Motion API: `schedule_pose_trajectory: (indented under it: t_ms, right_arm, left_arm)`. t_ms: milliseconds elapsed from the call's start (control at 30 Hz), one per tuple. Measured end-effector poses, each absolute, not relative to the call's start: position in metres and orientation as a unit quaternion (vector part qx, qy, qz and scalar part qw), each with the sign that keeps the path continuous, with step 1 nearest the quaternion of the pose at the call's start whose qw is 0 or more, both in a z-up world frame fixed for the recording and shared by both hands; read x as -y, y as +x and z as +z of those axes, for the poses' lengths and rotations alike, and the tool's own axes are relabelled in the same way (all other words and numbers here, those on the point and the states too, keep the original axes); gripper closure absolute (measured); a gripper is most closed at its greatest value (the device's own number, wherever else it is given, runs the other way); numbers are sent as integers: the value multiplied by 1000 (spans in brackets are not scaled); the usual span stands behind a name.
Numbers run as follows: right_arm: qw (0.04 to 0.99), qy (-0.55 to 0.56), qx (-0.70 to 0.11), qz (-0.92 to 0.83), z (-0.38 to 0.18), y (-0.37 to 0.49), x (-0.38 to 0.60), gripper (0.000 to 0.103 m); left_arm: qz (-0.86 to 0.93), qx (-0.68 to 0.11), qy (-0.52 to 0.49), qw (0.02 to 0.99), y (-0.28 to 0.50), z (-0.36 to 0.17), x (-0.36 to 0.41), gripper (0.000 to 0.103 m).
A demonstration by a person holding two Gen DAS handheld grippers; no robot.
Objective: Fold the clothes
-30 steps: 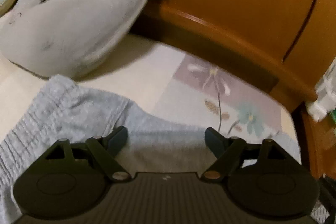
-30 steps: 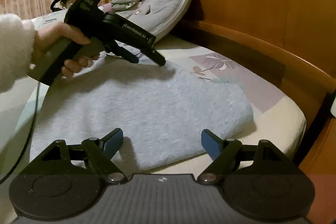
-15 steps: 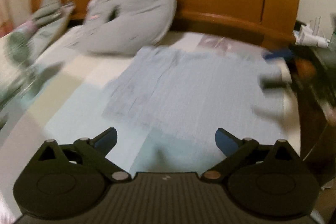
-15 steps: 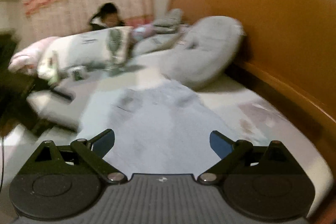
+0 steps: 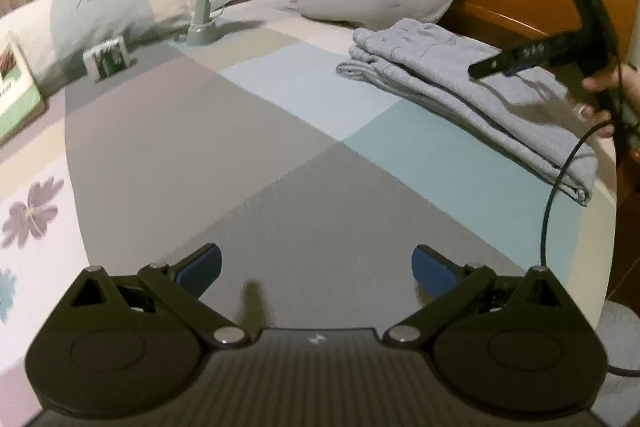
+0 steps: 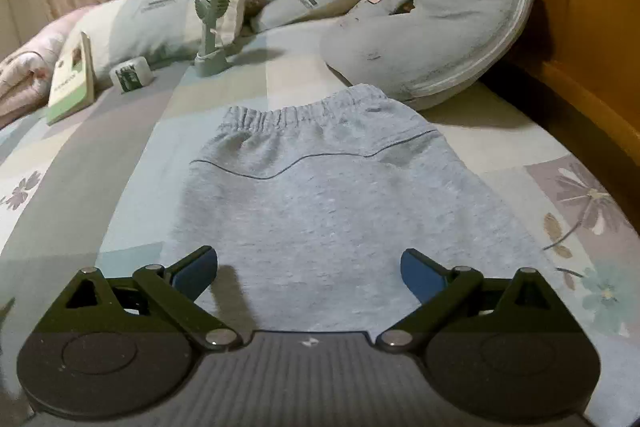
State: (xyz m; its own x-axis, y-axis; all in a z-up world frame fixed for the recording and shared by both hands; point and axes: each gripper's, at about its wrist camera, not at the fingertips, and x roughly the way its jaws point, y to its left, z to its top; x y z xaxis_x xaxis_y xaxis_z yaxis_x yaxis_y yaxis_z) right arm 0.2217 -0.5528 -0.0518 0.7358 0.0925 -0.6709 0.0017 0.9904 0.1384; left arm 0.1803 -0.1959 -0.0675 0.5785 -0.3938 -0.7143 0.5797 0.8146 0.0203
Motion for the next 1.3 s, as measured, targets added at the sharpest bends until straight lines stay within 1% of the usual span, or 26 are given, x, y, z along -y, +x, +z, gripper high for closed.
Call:
schedule_pose_trajectory:
  t_ms: [133, 233, 333, 400, 433, 500, 633, 767, 933, 1100, 1300]
  right_arm:
    - [936, 29, -351, 11, -34, 240, 534, 3]
    - [932, 29, -361, -2, -33, 271, 525, 3]
    - [927, 21, -374, -24, -43, 305, 520, 3]
    - [910, 21, -413, -23, -61, 326, 519, 2]
    - [904, 17, -426, -17, -68, 331, 518, 0]
    - [902, 6, -433, -3, -76, 329, 516, 0]
    - [902, 16, -432, -4, -57, 303, 520, 0]
    - [911, -12, -413, -8, -33, 240, 514, 0]
    - [917, 1, -398, -30, -17, 161, 509, 0]
    - [911, -56, -400, -90, -30, 103, 479, 0]
    - [892, -151, -409, -122, -57, 84, 431, 0]
  left_arm:
    - [-275, -347, 129, 887, 166, -70, 197, 2]
    - [-282, -333, 144, 888, 155, -71, 198, 2]
    - [-286, -324, 156, 888, 148, -72, 197, 2]
    - [-287, -321, 158, 889, 146, -72, 193, 2]
    - [-286, -321, 157, 889, 146, -72, 191, 2]
    - [-284, -322, 153, 890, 145, -73, 187, 2]
    - [-279, -325, 145, 892, 145, -75, 178, 2]
    - [-267, -329, 139, 895, 144, -77, 168, 2]
    - [-254, -341, 127, 896, 144, -79, 158, 2]
    - [-267, -349, 115, 891, 141, -81, 156, 2]
    - [-277, -345, 125, 888, 136, -79, 161, 2]
